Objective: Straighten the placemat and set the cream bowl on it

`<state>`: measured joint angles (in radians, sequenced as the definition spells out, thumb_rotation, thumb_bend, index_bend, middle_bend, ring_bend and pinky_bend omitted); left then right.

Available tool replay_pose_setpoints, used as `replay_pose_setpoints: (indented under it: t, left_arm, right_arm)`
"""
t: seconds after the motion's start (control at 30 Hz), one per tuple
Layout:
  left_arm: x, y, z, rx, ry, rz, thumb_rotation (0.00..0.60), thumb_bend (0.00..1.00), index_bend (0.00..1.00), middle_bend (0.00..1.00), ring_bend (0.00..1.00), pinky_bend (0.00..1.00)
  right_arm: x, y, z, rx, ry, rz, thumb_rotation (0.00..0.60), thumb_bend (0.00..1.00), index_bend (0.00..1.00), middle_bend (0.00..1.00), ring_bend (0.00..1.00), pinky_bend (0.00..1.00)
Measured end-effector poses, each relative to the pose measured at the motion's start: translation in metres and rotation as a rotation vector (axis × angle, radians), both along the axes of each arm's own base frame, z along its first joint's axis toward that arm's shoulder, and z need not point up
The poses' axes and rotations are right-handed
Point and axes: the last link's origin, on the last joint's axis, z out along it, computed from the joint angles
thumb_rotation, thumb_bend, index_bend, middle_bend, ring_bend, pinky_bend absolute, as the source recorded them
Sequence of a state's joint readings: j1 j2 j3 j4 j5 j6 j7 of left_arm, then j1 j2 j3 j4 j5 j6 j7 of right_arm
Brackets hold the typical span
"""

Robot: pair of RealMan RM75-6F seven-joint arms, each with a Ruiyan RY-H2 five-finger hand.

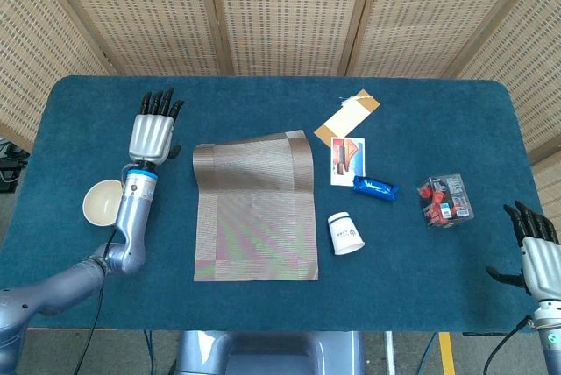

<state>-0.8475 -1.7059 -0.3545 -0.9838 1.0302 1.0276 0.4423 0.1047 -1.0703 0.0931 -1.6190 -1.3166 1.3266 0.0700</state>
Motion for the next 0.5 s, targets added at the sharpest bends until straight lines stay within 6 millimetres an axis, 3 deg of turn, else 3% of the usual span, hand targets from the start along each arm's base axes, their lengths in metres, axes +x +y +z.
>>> replay_pose_setpoints:
  t: [0.23, 0.5]
  left_arm:
    - [-0.018, -0.034, 0.022, 0.001, -0.017, -0.046, 0.600, 0.20, 0.13, 0.00, 0.00, 0.00]
    - [-0.062, -0.107, 0.053, -0.035, -0.018, -0.049, 0.600, 0.19, 0.04, 0.00, 0.00, 0.00]
  right_arm:
    - [0.005, 0.003, -0.006, 0.024, 0.004, 0.028, 0.600, 0.02, 0.09, 0.00, 0.00, 0.00]
    - [0.011, 0.010, -0.017, 0.061, 0.009, 0.058, 0.600, 0.01, 0.09, 0.00, 0.00, 0.00]
